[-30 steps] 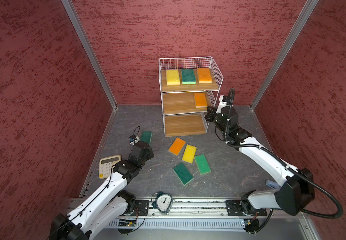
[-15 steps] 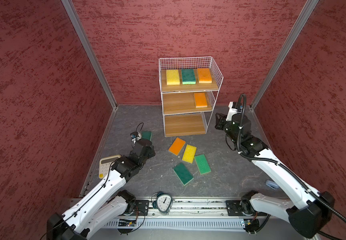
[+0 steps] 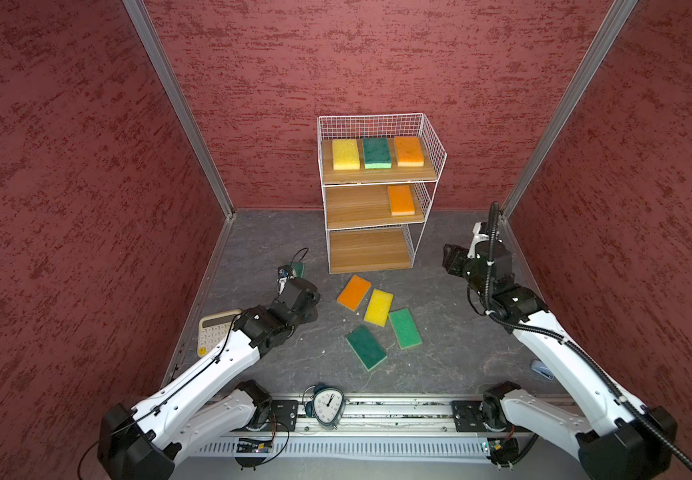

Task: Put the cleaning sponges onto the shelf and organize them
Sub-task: 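Move the open left gripper over the dark-green scouring pad on the table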

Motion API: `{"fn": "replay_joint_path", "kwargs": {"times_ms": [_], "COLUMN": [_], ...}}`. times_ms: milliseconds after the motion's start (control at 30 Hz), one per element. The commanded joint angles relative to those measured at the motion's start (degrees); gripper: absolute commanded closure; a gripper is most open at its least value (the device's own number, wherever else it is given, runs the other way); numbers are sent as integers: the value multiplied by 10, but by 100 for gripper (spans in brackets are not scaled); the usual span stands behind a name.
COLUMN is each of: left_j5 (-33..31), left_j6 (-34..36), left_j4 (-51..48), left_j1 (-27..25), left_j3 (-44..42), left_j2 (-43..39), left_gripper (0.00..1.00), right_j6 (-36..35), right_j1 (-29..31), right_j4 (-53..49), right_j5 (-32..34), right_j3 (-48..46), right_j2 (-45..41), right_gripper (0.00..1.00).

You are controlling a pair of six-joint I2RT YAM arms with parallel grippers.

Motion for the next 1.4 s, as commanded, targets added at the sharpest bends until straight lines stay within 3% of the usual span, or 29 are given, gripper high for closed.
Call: {"fn": "replay_joint_path", "kwargs": {"times_ms": [0, 33, 67, 100, 267, 500, 633, 867, 1167, 1367], "left_j5": [21, 27, 31, 36, 52, 32, 27, 18, 51, 86], "left_j6": [30, 31, 31, 32, 30, -53, -97, -254, -317, -350], "left_j4": [9, 13, 20, 25, 36, -7, -14, -68, -72, -51], "left_j1": [-12, -13, -15, -17, -25, -42, -70, -139, -210, -230], "left_j3": [10, 8, 4, 1, -13, -15, -12, 14, 77, 88], "left_j2": [7, 8, 7, 6, 3, 22, 39, 103, 199, 232], "left_gripper": [41, 39, 37, 35, 31, 25, 22, 18, 16, 16], "right_j6": [0, -2, -5, -8, -22, -24, -24, -27, -35, -45], "right_j1": [-17, -20, -25, -27, -36, -46, -49, -54, -62, -71], "right_j4": [-20, -23, -26, -29, -41, -43, -47, -50, -62, -72], "right_j5": [-28, -33, -38, -42, -65, -119, -133, -139, -141, -139], "right_j3": [-12, -15, -18, -20, -28, -34, -34, -39, -46, -53], "right_j2": [-15, -17, -20, -23, -33, -25, -12, -10, -9, -23], "right_gripper": [28, 26, 15, 12, 7, 1, 1, 1, 1, 1]}}
